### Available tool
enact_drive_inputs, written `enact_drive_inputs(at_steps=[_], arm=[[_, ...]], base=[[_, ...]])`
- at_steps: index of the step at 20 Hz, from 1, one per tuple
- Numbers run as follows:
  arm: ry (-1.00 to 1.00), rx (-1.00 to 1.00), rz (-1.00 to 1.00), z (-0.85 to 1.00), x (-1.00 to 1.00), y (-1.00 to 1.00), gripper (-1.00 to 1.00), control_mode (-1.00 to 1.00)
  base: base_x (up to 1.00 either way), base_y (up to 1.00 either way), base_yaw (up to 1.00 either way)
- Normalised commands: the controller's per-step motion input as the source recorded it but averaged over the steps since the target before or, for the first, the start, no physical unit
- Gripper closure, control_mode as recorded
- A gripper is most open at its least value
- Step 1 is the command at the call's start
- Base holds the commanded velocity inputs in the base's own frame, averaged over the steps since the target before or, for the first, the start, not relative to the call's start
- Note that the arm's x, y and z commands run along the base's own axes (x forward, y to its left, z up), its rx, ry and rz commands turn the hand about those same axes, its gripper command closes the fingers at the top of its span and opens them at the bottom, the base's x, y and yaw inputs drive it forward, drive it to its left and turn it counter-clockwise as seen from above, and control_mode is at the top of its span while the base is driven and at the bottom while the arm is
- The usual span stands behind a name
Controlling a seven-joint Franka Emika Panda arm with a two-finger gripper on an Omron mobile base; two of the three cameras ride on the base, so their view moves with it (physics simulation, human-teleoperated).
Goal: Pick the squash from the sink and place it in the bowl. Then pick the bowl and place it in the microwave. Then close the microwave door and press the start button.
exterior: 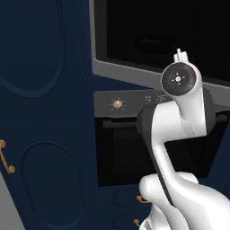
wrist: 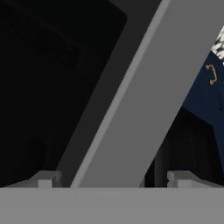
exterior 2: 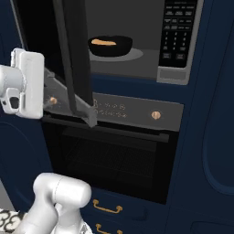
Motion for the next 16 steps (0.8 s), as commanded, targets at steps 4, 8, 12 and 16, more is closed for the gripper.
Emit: enact_drive_inputs(at_steps=[4, 8, 12, 16], arm=[[0.0, 0.06, 0.0, 0.0, 0.75, -0.28, -1.0, -1.0], [0.0, 0.07, 0.0, 0.0, 0.76, -0.28, -1.0, -1.0], [0.0, 0.08, 0.0, 0.0, 0.76, -0.23, -1.0, -1.0], [0.01, 0.08, 0.0, 0.0, 0.8, -0.19, -1.0, -1.0]], base=[[0.0, 0.0, 0.0], [0.0, 0.0, 0.0], [0.0, 0.0, 0.0], [0.0, 0.0, 0.0]])
